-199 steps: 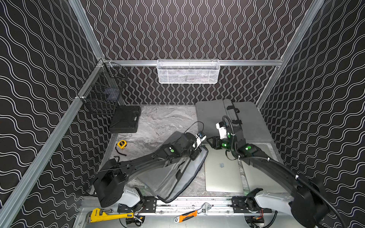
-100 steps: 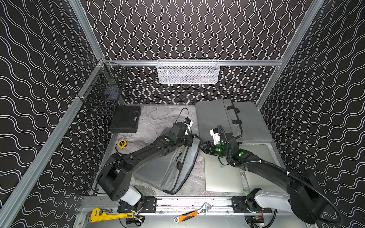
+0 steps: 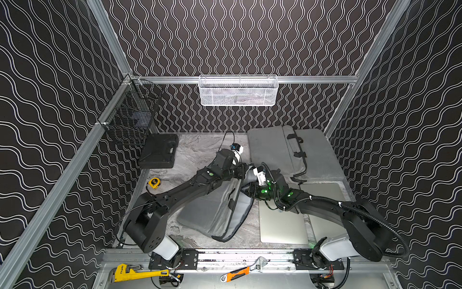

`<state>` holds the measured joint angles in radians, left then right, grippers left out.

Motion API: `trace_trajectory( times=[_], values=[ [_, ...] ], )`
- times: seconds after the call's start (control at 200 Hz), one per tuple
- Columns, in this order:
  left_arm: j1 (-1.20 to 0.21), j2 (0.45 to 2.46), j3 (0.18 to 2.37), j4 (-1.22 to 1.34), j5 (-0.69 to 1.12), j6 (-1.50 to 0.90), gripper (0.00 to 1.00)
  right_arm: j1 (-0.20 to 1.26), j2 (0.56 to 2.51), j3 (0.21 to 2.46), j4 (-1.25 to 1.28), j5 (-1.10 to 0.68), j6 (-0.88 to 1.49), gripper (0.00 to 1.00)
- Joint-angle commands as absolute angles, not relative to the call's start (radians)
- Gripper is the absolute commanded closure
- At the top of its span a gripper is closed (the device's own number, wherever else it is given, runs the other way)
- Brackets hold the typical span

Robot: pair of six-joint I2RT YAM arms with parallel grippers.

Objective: Open the zippered laptop bag and take out the laptop
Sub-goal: Take out the laptop from the zippered laptop bag.

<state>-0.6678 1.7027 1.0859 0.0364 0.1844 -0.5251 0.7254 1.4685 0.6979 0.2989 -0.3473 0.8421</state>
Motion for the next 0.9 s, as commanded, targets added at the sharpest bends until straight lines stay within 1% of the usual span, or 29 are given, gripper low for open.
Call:
trace_trajectory(
  times=[0.0,0.055,0.105,0.155,0.35,0.505,0.616,0.746,0.851,0.896],
  values=[
    [-0.665,1.708,1.103,0.227,0.205,-0.586,1.00,0.733,1.484,0.708,0.363,-0.316,0.908,0.47],
    [-0.665,1.716,1.107,0.240,0.197,-0.604,1.00,0.741,1.499,0.720,0.348,-0.301,0.928,0.46],
    [-0.665,1.720,1.106,0.255,0.191,-0.622,1.00,0.748,1.520,0.738,0.317,-0.276,0.959,0.40],
    [-0.666,1.724,1.101,0.278,0.186,-0.646,1.00,0.749,1.546,0.752,0.300,-0.267,1.004,0.37],
    [-0.666,1.745,1.086,0.372,0.187,-0.730,1.00,0.761,1.619,0.746,0.387,-0.275,1.097,0.36],
    [-0.666,1.737,1.099,0.356,0.191,-0.726,1.00,0.762,1.639,0.744,0.419,-0.237,1.120,0.36],
    [-0.666,1.724,1.093,0.346,0.206,-0.718,1.00,0.757,1.666,0.764,0.454,-0.249,1.109,0.36],
    [-0.666,1.703,1.061,0.365,0.259,-0.722,1.00,0.740,1.701,0.796,0.470,-0.291,1.090,0.41],
    [-0.666,1.671,1.033,0.371,0.296,-0.726,1.00,0.723,1.703,0.786,0.502,-0.290,1.088,0.54],
    [-0.668,1.655,1.028,0.350,0.301,-0.714,1.00,0.718,1.702,0.788,0.498,-0.286,1.073,0.62]
  ],
)
